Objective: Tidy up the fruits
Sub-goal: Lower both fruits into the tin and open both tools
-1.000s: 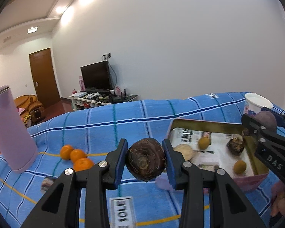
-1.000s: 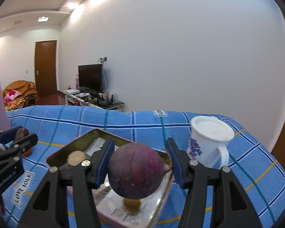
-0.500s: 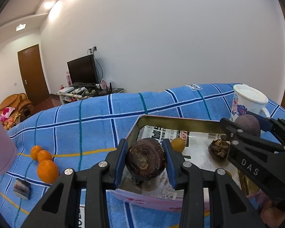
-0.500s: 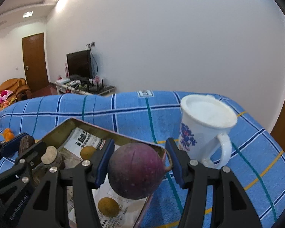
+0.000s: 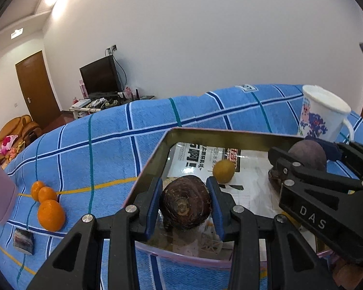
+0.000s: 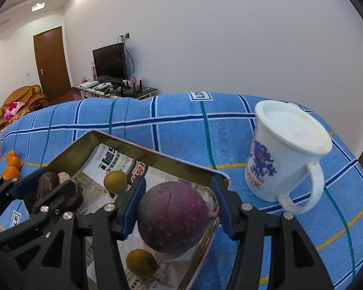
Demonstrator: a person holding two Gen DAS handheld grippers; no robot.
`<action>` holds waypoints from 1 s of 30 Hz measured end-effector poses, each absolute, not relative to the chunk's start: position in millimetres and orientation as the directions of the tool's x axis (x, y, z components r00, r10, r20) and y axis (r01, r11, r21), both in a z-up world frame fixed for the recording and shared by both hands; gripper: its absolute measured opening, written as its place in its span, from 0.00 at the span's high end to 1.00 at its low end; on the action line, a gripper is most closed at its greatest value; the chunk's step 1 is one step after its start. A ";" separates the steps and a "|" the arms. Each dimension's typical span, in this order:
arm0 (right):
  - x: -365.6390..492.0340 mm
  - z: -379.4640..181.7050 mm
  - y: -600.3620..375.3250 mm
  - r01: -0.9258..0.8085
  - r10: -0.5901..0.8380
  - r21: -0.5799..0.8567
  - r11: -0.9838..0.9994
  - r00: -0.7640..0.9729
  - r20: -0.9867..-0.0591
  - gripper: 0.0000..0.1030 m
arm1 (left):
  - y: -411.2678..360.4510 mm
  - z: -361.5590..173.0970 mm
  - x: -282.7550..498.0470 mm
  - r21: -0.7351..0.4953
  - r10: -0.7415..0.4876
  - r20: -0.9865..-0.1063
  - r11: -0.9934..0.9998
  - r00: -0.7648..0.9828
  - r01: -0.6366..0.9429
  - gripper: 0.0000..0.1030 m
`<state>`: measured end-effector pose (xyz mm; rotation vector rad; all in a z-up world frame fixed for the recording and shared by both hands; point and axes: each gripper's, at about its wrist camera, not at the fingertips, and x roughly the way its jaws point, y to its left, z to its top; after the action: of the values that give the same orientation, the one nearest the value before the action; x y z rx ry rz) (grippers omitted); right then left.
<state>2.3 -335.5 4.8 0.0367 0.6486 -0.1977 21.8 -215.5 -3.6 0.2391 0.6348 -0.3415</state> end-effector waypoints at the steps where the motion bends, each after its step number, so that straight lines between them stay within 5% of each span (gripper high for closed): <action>1: 2.1 4.3 -334.8 0.190 -0.170 -0.030 0.981 0.779 -0.604 0.43 | -217.1 -4.7 22.5 0.117 -0.235 -0.621 0.916 0.748 0.385 0.62; 10: 1.8 6.1 -335.0 0.141 -0.105 0.014 0.990 0.797 -0.595 0.39 | -221.5 -5.8 24.1 0.118 -0.247 -0.632 0.906 0.734 0.407 0.61; 12: 0.5 8.4 -333.0 0.106 -0.057 0.048 0.993 0.806 -0.590 0.23 | -221.7 -5.1 22.9 0.120 -0.250 -0.628 0.904 0.737 0.410 0.61; 15: -2.9 11.1 -325.0 0.085 -0.046 0.042 0.995 0.822 -0.568 0.12 | -221.2 -4.2 20.9 0.124 -0.251 -0.623 0.903 0.740 0.411 0.61; 20: -13.6 19.4 -324.0 0.079 -0.031 0.071 0.994 0.857 -0.514 0.06 | -218.3 -0.6 15.4 0.135 -0.237 -0.595 0.913 0.768 0.386 0.29; 30: -28.5 33.0 -338.5 0.145 -0.076 0.133 0.981 0.903 -0.423 0.00 | -197.9 10.7 10.9 0.066 -0.239 -0.541 0.944 0.806 0.324 0.27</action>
<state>-28.5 -338.5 33.0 0.1628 0.4293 -0.1150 10.9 -197.9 10.7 0.1581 0.5572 -0.3025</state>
